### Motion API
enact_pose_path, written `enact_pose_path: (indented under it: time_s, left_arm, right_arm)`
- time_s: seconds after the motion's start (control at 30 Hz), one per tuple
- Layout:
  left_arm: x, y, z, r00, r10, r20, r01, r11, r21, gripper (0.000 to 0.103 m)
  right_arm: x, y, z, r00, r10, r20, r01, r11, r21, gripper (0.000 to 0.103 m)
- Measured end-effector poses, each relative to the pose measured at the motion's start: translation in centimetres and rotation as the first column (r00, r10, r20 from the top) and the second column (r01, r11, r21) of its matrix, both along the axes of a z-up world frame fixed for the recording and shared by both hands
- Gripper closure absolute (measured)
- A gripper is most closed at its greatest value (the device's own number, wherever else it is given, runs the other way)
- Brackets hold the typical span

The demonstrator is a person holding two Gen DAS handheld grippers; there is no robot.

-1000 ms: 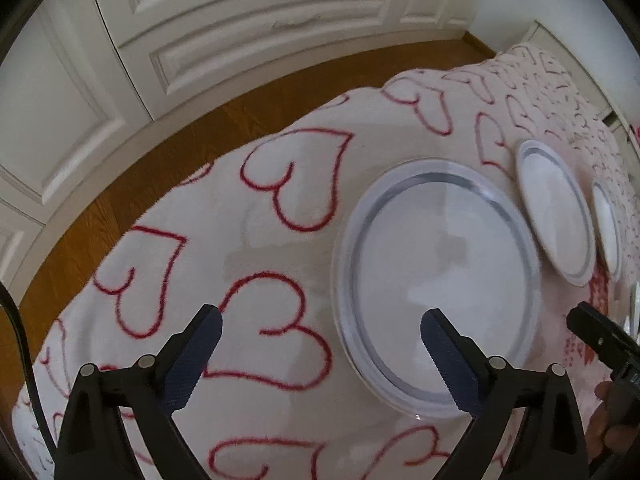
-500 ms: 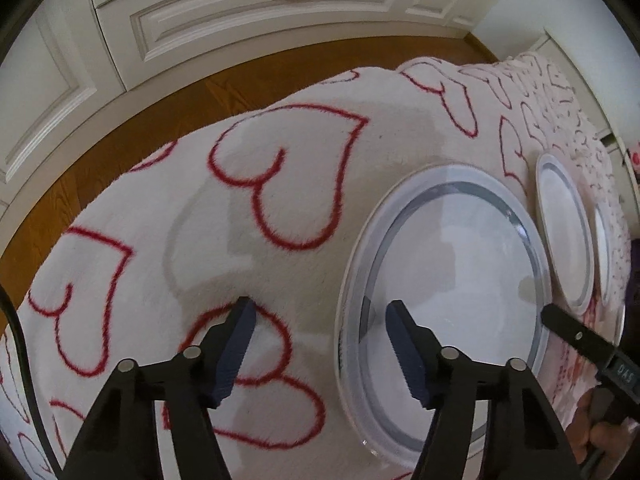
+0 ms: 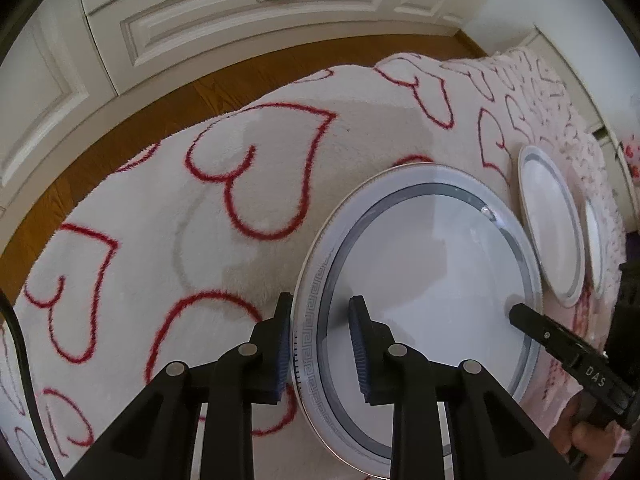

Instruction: Organize plates and bowls

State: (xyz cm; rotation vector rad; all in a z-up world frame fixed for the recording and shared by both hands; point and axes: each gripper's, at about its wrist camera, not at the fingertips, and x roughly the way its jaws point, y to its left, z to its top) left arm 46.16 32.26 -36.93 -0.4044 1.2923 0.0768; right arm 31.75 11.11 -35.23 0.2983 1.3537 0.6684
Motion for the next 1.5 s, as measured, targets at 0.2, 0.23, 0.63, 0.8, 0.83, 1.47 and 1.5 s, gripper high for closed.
enact_pose_path:
  time_s: [0.2,0.23,0.63,0.8,0.83,1.47,1.5]
  left_arm:
    - [-1.2,-1.8,1.4,0.999,-0.03,0.019,0.029,0.999,0.034,0.081]
    - [-0.4,-2.3,1.9,0.999,-0.035,0.023,0.034,0.999,0.035,0.081]
    - [-5.2,-14.7,8.0,0.98,-0.169,0.106,0.165,0.985,0.043,0.081]
    - [-9.4,-20.4,8.3,0.979,-0.192,0.07,0.192,0.981,0.011,0.081]
    - [-10.0,-21.8,7.7,0.978,-0.198,0.057,0.198,0.98,0.016,0.081]
    - [-10.3,-27.8,2.0,0.979,-0.203,-0.025,0.204,0.974,0.096,0.057]
    - [-10.5,-27.6,2.3,0.981,-0.192,-0.019,0.193,0.975,0.11,0.044]
  right_arm:
    - [-1.8,-1.3,1.8,0.999,-0.025,0.022,0.025,1.0,0.016,0.086]
    - [-2.2,-1.7,2.2,0.999,-0.03,0.029,0.03,0.999,0.015,0.086]
    - [-9.4,-14.0,7.7,0.985,-0.141,0.098,0.143,0.99,-0.016,0.086]
    - [-12.4,-18.8,7.2,0.98,-0.18,0.084,0.185,0.981,-0.057,0.086]
    - [-12.8,-19.7,6.7,0.979,-0.19,0.077,0.195,0.979,-0.066,0.086]
    - [-14.3,-24.3,0.9,0.971,-0.236,0.04,0.24,0.955,-0.174,0.061]
    - [-14.3,-24.8,1.0,0.969,-0.243,0.048,0.248,0.953,-0.176,0.052]
